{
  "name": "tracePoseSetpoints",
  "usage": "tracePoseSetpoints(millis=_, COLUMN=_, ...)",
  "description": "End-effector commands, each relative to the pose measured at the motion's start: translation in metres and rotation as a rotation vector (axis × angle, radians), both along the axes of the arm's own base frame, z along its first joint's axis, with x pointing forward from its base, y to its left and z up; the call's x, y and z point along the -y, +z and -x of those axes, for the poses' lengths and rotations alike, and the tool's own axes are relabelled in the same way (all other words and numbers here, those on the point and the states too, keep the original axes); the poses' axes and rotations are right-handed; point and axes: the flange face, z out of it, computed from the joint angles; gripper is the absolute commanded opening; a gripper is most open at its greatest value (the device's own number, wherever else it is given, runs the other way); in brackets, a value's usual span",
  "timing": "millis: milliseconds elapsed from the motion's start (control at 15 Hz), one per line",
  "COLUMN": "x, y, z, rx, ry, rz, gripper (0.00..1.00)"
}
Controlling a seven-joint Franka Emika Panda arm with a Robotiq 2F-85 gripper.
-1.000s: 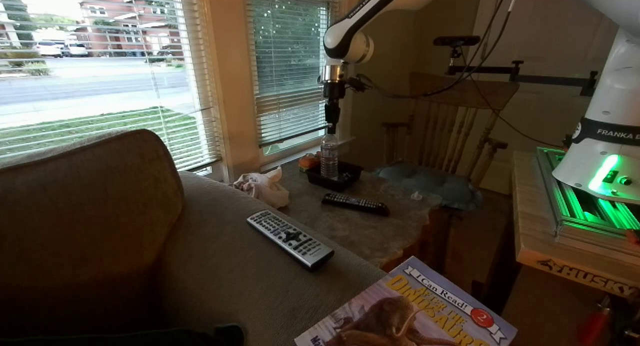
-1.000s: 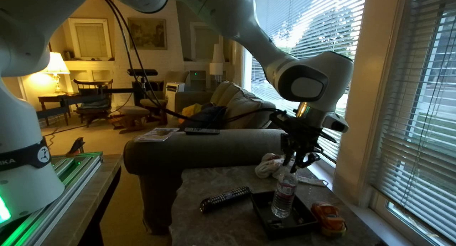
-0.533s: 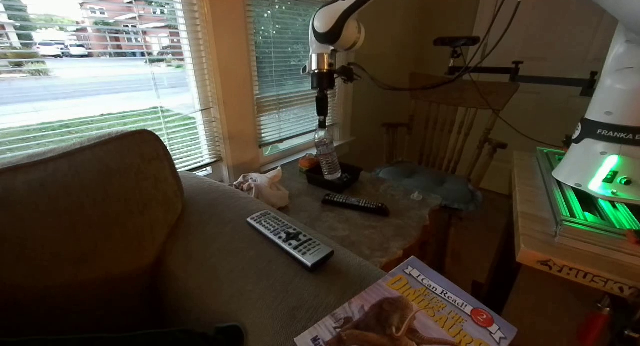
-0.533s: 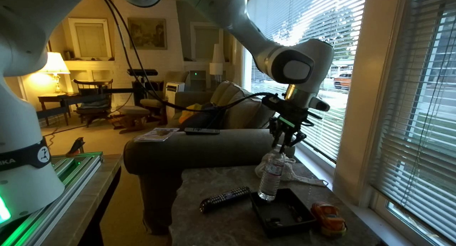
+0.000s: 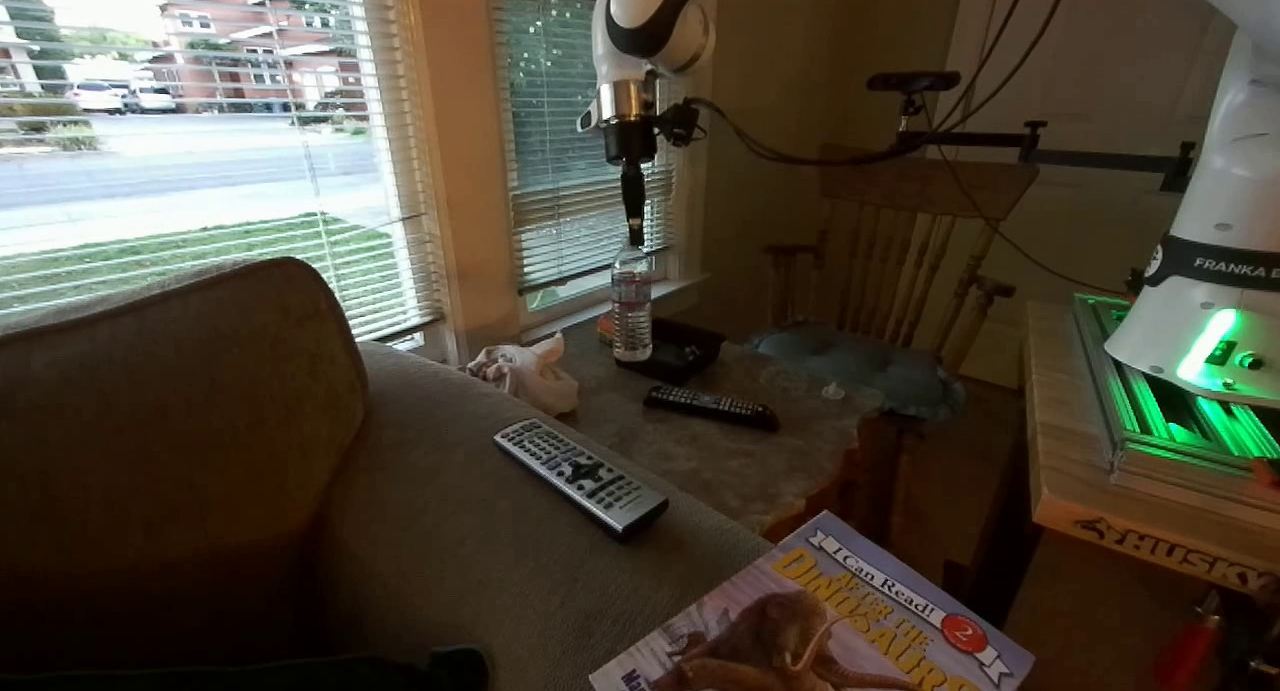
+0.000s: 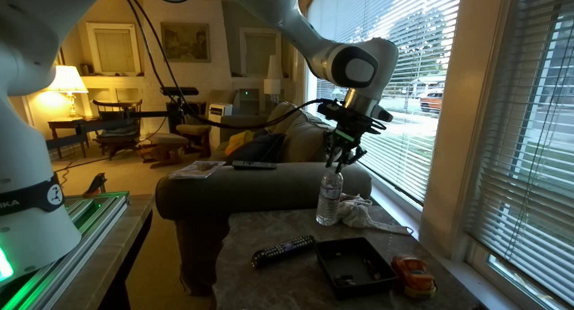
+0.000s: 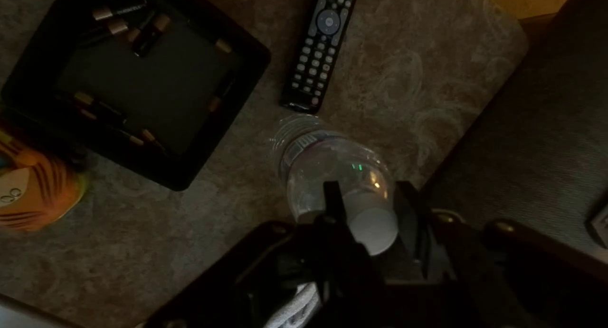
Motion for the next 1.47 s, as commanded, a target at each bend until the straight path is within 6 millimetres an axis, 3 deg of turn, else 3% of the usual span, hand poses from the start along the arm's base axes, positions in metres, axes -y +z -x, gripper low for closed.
tracePoseSetpoints(millis=0, x=0.002, y=-0.006, z=0.004, rx=-0.029, ry=0.062, rz=0.023, gripper=0.08)
tracePoseSetpoints(millis=667, x=0.032, y=-0.044, z=-0.008, rx=0.06, ry=0.096, rz=0.018, gripper=0.08)
tracePoseSetpoints(millis=1333, x=0.033, y=-0.062, z=-0.012, rx=0.082, ry=0.101, rz=0.015, gripper=0.08)
tracePoseSetpoints(millis=1400, x=0.033, y=-0.064, z=-0.012, rx=0.081, ry=0.096, rz=0.016, gripper=0.24)
